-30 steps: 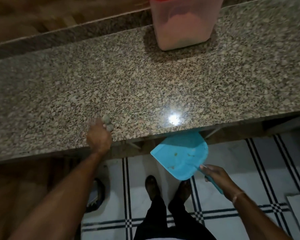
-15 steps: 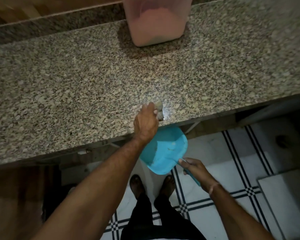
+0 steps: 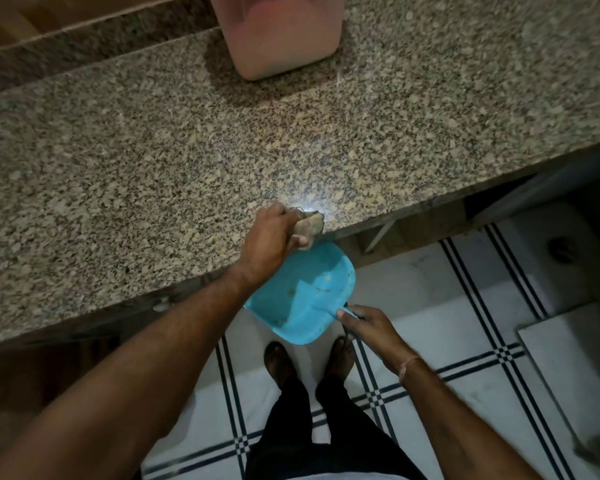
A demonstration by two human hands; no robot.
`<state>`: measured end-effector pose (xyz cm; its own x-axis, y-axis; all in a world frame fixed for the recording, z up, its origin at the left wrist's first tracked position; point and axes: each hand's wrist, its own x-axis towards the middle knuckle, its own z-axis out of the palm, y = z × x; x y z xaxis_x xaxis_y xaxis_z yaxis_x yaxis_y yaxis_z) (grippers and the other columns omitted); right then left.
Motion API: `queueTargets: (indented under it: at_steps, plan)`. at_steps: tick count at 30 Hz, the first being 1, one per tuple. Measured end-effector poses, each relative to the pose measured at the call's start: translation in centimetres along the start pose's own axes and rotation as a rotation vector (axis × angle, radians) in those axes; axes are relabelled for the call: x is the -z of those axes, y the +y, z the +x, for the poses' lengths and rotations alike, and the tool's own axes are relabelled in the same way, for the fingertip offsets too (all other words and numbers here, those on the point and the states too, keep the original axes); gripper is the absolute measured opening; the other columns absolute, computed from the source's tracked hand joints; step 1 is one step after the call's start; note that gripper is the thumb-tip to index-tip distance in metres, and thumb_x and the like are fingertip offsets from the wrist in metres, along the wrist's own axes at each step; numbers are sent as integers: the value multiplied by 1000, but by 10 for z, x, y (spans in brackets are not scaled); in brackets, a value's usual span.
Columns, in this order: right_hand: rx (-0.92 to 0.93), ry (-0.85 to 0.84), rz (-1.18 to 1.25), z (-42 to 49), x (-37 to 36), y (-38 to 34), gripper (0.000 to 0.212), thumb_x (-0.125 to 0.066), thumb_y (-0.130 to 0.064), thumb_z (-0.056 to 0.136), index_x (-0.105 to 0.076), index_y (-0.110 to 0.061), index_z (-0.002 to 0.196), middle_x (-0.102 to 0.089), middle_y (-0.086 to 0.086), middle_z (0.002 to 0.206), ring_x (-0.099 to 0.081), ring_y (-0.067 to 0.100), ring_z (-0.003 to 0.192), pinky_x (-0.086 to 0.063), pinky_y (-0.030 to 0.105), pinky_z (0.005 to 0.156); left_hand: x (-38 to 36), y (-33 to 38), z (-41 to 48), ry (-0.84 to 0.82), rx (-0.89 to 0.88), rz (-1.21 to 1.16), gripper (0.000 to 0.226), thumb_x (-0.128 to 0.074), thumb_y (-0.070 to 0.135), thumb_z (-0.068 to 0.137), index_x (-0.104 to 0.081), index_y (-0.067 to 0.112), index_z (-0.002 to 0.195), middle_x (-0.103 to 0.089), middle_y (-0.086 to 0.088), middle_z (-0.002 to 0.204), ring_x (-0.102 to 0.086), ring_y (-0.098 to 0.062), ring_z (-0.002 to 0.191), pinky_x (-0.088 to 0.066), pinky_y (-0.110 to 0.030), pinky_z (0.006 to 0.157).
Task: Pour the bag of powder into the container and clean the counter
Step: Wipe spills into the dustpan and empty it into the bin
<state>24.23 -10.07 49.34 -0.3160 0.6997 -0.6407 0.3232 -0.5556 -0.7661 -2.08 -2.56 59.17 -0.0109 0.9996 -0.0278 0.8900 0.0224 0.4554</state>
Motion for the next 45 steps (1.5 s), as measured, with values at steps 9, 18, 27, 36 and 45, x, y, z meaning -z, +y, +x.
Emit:
queueTargets:
  at_steps: [9,18,27,36,45]
  plan:
    - [-17,34,-45,4,-16,-3,35,-73,-44,94,-80,-15,112,-71,-14,72,-64,7,66,-49,18,65,7,11,14,-128,142,147,22,-78,26,87,-67,8,93,-66,-5,89,-61,-20,76,-51,-31,68]
    - [22,153,-108,12,-19,-11,32,-71,-57,89,-80,-27,96,-74,-9,75,-67,9,65,-52,28,71,19,26,-30,19,74,-69,11,-67,25,95,-64,15,100,-61,-1,100,-57,-14,86,-52,-28,71]
    - [17,161,-63,7,-19,-6,27,-74,-42,94,-81,-19,107,-70,-10,74,-63,5,62,-50,17,61,26,5,18,-263,11,93,37,-76,37,86,-68,19,117,-63,-4,106,-64,-21,91,-58,-38,78]
    - [-1,123,-106,1,-18,-9,40,-73,-57,86,-81,-25,109,-79,-5,87,-68,7,67,-58,33,78,21,22,-5,-208,159,103,24,-76,28,89,-66,23,110,-69,-4,105,-65,-18,88,-58,-37,82]
    - [6,115,-79,-2,-16,-8,31,-72,-49,92,-80,-21,103,-71,-7,77,-65,12,71,-54,28,69,29,-2,-48,101,261,-130,16,-59,26,102,-54,27,87,-59,7,88,-56,-4,75,-46,-26,61]
